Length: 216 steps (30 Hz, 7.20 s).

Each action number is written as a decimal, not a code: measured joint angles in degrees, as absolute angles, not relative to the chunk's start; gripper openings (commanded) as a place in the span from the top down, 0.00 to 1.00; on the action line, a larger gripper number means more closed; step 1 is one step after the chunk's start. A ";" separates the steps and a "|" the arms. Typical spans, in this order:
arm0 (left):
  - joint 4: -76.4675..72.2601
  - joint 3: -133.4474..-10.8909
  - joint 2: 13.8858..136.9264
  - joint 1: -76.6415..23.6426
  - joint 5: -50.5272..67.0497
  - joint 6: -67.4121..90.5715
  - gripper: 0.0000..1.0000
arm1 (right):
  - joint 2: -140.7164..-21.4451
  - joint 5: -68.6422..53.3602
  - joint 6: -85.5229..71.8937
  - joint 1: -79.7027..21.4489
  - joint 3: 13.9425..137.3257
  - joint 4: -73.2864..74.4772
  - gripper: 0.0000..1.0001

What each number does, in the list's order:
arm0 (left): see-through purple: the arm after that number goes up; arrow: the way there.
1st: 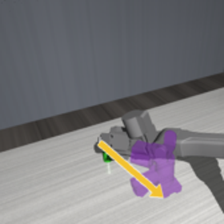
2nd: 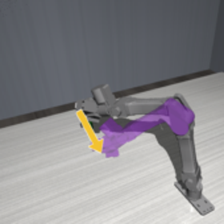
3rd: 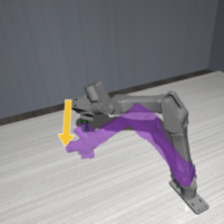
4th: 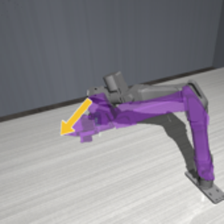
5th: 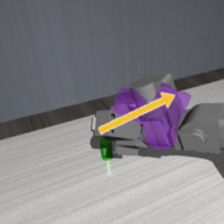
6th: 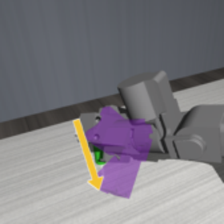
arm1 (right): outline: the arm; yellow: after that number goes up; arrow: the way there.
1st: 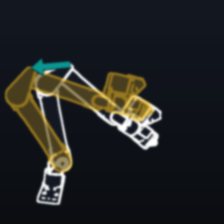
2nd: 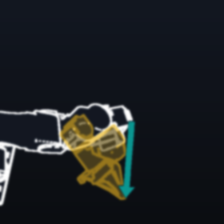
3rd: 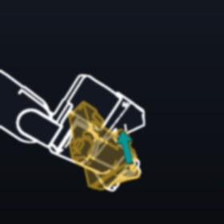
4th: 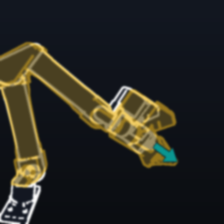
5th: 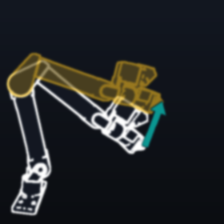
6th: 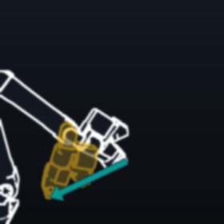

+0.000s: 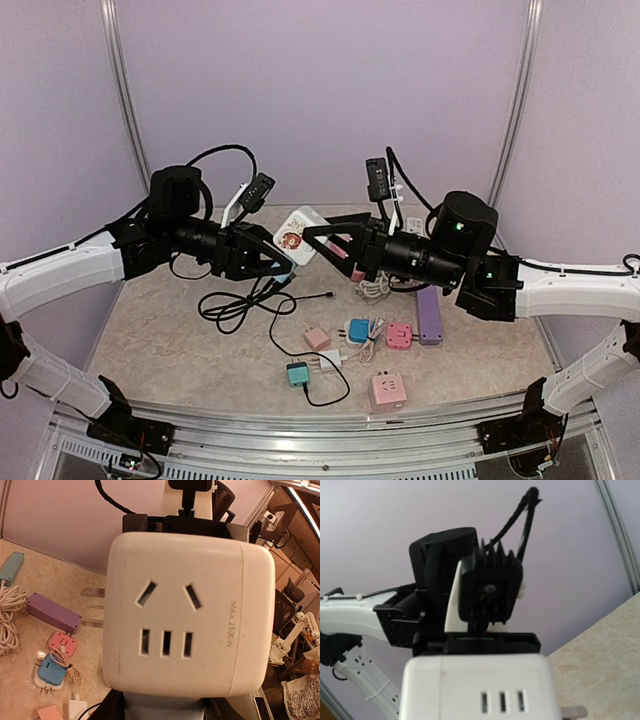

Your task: Pull the plug off the socket

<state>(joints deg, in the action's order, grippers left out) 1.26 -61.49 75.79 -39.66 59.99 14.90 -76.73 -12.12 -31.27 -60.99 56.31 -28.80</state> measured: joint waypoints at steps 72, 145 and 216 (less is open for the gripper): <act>0.19 -60.69 75.70 -38.41 60.27 16.69 1.00 | -76.69 -8.78 -36.16 -61.25 56.51 -27.09 1.00; -0.01 -60.66 75.70 -37.32 57.74 21.87 1.00 | -75.66 3.97 -31.86 -64.73 56.93 -24.84 1.00; 3.70 -35.70 78.08 -36.91 7.33 37.30 0.93 | -102.00 19.03 -24.97 -64.45 64.60 -4.69 1.00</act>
